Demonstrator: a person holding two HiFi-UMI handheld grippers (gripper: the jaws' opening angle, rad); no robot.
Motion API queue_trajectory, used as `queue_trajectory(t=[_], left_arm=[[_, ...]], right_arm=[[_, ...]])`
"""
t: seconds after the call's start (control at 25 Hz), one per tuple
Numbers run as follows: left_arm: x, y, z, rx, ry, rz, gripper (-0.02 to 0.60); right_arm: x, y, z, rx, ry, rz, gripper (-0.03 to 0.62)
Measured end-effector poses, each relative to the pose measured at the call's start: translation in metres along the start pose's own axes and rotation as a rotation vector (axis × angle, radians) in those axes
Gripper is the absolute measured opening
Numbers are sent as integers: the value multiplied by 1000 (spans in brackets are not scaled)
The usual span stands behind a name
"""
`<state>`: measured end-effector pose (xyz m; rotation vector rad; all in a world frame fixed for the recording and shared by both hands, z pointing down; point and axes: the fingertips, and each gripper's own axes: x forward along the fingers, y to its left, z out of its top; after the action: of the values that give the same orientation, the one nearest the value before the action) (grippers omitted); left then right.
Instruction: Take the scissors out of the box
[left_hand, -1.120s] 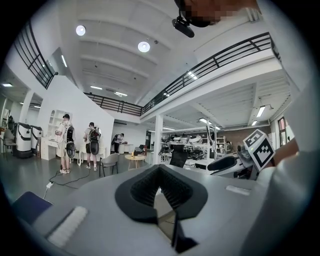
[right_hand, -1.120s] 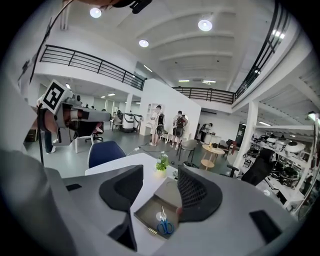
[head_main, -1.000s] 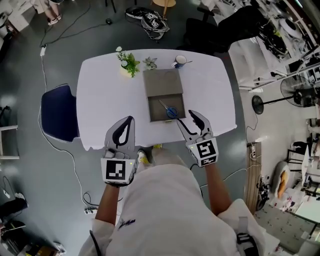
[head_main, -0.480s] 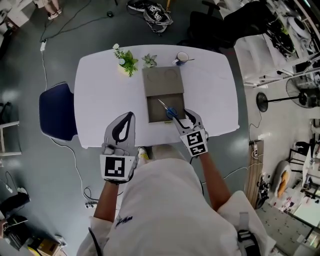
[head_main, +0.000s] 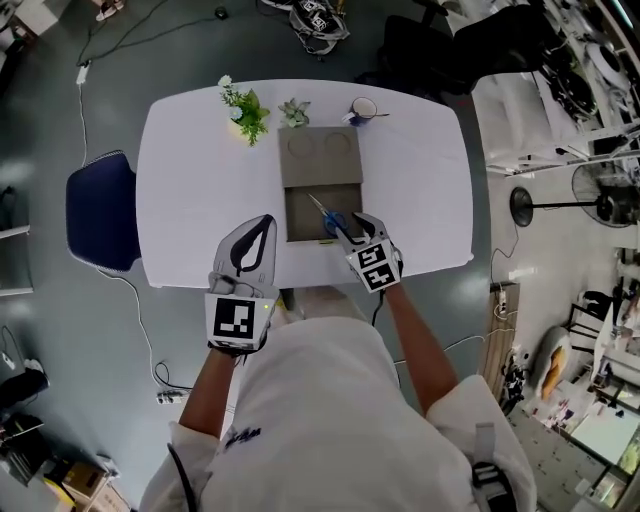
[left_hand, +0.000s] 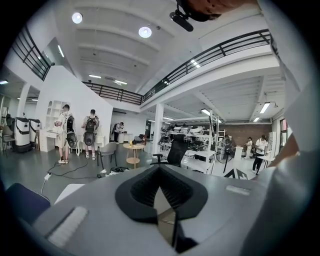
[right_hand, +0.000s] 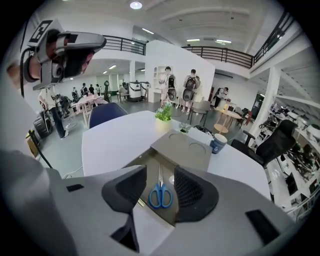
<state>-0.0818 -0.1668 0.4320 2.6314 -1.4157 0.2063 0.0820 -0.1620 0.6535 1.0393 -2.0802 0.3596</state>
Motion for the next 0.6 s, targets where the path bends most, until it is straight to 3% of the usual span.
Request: queue_trajectory(t=[0.2, 0.44, 0.6], left_arm=[[9, 0, -23, -31, 29, 4, 0], [14, 1, -51, -77, 90, 25, 0], [16, -6, -65, -83, 120, 15, 0]], right_arm=[[35, -1, -26, 7, 84, 47, 175], [69, -3, -58, 112, 160, 86, 147], [88, -4, -74, 104, 210, 102, 147]])
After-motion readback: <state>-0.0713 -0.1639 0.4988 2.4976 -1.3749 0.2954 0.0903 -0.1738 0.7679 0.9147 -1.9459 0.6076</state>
